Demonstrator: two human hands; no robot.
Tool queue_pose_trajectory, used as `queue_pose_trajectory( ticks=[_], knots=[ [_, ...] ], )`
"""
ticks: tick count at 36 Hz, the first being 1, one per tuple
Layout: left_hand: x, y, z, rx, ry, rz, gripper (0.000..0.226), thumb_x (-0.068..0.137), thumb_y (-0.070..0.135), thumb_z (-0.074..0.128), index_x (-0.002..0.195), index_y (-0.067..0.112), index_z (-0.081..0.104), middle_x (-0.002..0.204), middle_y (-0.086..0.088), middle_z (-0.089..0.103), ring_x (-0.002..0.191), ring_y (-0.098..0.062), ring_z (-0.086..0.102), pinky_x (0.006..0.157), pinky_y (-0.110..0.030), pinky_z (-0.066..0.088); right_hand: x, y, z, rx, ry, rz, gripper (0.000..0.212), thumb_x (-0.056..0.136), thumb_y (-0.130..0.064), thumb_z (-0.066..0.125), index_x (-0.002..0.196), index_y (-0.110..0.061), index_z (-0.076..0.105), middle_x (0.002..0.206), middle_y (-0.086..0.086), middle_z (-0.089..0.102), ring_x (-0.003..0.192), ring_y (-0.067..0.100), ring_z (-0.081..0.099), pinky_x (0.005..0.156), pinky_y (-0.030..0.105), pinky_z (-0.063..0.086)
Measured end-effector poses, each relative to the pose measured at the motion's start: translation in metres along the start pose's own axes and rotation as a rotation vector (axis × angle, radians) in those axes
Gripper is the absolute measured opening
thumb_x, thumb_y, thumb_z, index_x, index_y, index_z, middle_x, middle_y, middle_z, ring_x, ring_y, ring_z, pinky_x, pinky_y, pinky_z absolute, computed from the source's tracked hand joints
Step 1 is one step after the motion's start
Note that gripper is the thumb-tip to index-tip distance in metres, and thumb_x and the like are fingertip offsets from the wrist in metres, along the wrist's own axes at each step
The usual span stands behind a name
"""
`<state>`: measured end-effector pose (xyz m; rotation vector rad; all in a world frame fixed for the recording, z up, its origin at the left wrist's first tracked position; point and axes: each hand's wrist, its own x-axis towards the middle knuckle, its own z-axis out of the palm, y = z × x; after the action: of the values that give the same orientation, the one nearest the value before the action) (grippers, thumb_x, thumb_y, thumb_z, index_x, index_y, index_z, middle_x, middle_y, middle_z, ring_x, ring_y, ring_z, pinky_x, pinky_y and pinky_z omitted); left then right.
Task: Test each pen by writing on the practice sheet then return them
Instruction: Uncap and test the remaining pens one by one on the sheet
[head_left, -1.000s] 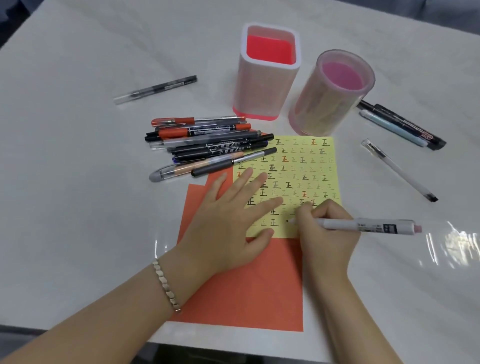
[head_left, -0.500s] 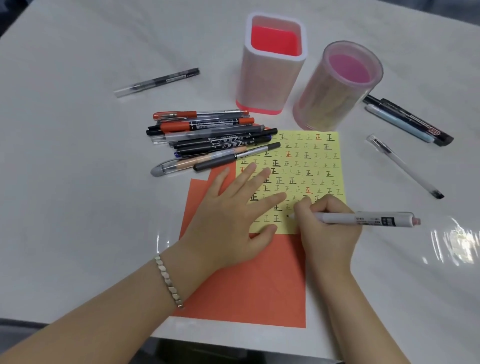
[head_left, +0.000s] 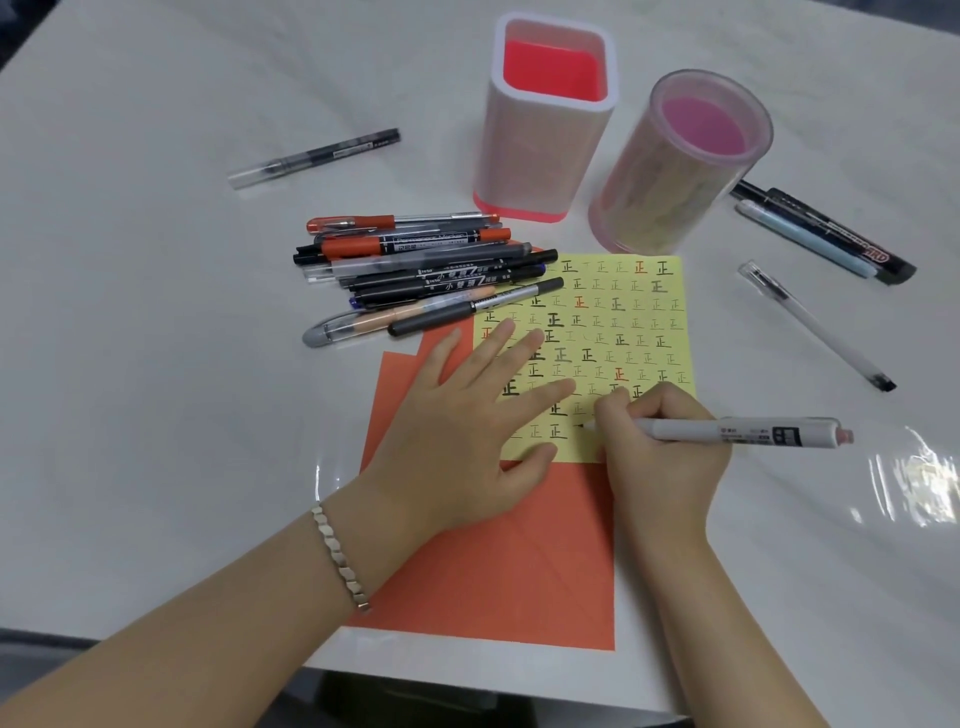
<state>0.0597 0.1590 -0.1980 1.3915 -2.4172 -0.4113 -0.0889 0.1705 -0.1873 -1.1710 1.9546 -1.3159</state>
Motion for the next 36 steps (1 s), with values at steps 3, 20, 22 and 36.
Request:
queue_pose_trajectory(
  ticks=[3, 20, 22, 36],
  knots=[
    [-0.0003, -0.0002, 0.0004, 0.006, 0.001, 0.003, 0.049, 0.083, 0.049, 0.043, 0.128, 0.035, 0.053, 0.147, -0.003, 0.038, 0.140, -0.021, 0.026, 0.112, -0.048, 0.013, 0.0002, 0.0001, 0.0005, -0.005, 0.002, -0.005, 0.032, 0.066, -0.019, 0.058, 0.048, -0.003, 0.036, 0.052, 0.024, 0.046, 0.048, 0.017, 0.039, 0.053, 0.025, 0.034],
    [0.0002, -0.0003, 0.0019, 0.017, 0.004, 0.003, 0.049, 0.082, 0.049, 0.044, 0.128, 0.035, 0.054, 0.147, -0.002, 0.038, 0.139, -0.021, 0.027, 0.112, -0.049, 0.015, 0.0001, 0.0015, 0.0003, -0.016, 0.008, -0.038, 0.032, 0.066, -0.014, 0.057, 0.047, -0.004, 0.033, 0.050, 0.027, 0.043, 0.048, 0.030, 0.043, 0.052, 0.027, 0.033],
    [0.0004, -0.0006, 0.0020, 0.017, -0.001, 0.001, 0.049, 0.082, 0.050, 0.043, 0.128, 0.035, 0.053, 0.147, -0.002, 0.038, 0.140, -0.020, 0.026, 0.112, -0.050, 0.015, -0.0001, 0.0017, 0.0002, -0.021, 0.012, -0.041, 0.033, 0.066, -0.015, 0.057, 0.047, -0.006, 0.032, 0.049, 0.027, 0.042, 0.047, 0.025, 0.040, 0.051, 0.027, 0.032],
    [0.0002, -0.0001, 0.0016, 0.014, -0.004, -0.002, 0.049, 0.082, 0.049, 0.044, 0.128, 0.036, 0.053, 0.147, -0.002, 0.038, 0.140, -0.020, 0.026, 0.112, -0.050, 0.016, 0.0000, 0.0001, -0.0006, -0.026, -0.033, -0.001, 0.031, 0.064, -0.017, 0.058, 0.047, -0.003, 0.036, 0.048, 0.023, 0.043, 0.047, 0.017, 0.040, 0.048, 0.021, 0.032]
  ],
)
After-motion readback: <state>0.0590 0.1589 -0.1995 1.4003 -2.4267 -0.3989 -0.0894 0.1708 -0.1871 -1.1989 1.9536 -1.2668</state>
